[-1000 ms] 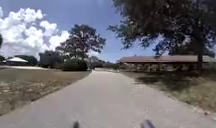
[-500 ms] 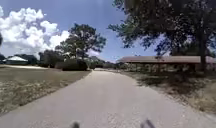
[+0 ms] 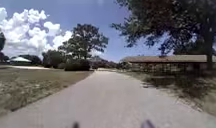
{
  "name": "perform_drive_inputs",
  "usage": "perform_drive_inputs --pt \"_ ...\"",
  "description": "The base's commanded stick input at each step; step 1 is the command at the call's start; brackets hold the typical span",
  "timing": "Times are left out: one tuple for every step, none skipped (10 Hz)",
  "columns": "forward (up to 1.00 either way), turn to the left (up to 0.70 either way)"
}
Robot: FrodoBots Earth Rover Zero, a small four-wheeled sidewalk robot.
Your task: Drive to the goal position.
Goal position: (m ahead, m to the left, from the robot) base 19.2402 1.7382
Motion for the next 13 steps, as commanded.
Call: perform_drive_inputs --pt "0.5 0.0" --pt "0.5 0.0" --pt "0.5 0.0" --pt "0.5 0.0" --pt "0.5 0.0" --pt "0.5 0.0" --pt "0.5 0.0" --pt "0.5 0.0" --pt "0.5 0.0" --pt "0.5 0.0" --pt "0.5 0.0" --pt "0.5 0.0" --pt "0.5 0.0"
